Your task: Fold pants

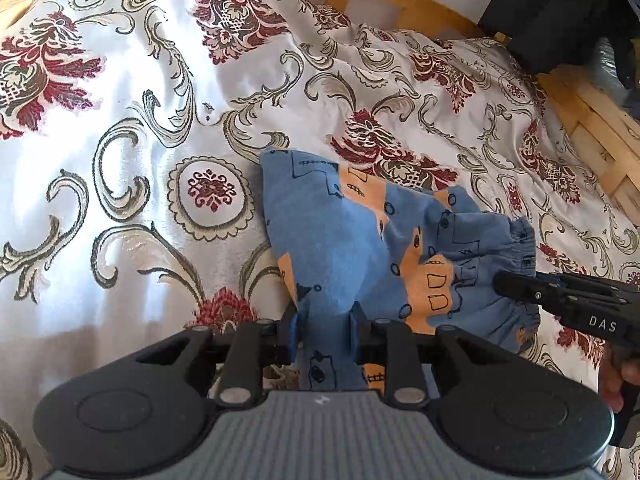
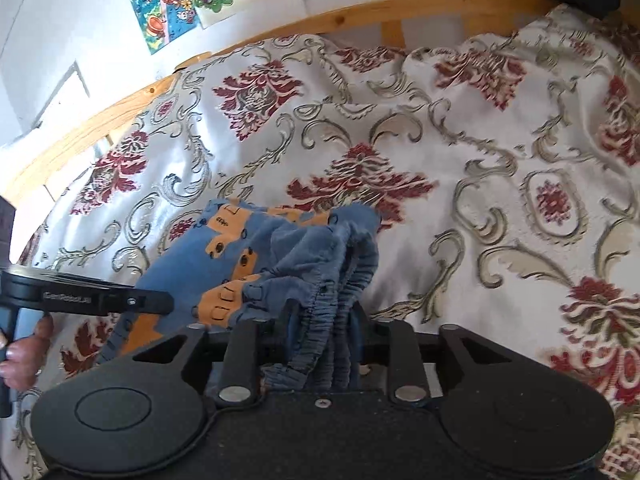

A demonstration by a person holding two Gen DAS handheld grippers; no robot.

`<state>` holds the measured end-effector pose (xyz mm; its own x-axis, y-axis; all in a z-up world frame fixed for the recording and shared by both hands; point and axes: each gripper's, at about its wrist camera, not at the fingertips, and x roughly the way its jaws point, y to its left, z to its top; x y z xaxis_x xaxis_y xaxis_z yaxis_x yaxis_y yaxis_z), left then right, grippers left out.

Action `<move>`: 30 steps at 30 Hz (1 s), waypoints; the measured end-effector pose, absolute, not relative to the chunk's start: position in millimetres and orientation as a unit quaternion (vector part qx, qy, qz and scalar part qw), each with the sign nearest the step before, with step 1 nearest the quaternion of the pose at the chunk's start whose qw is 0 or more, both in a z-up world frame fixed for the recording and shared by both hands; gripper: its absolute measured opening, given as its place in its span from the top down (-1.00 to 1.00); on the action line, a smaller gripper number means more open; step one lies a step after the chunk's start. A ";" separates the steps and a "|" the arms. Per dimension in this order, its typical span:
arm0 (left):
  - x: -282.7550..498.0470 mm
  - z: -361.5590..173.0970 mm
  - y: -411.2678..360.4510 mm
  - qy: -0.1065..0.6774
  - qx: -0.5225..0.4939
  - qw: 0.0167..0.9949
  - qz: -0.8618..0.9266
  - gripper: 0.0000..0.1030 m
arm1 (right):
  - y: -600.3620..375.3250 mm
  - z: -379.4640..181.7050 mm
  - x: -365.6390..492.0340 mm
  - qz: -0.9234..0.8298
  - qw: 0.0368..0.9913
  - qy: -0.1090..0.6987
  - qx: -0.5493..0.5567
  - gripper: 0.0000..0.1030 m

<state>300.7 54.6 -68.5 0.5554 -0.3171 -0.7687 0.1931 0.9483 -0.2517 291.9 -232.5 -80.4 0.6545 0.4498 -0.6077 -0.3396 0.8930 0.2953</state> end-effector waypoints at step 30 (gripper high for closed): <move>71.8 4.7 39.6 0.344 -0.020 0.938 0.027 -0.99 | -233.3 -13.1 64.1 0.164 0.961 0.220 0.033 -0.99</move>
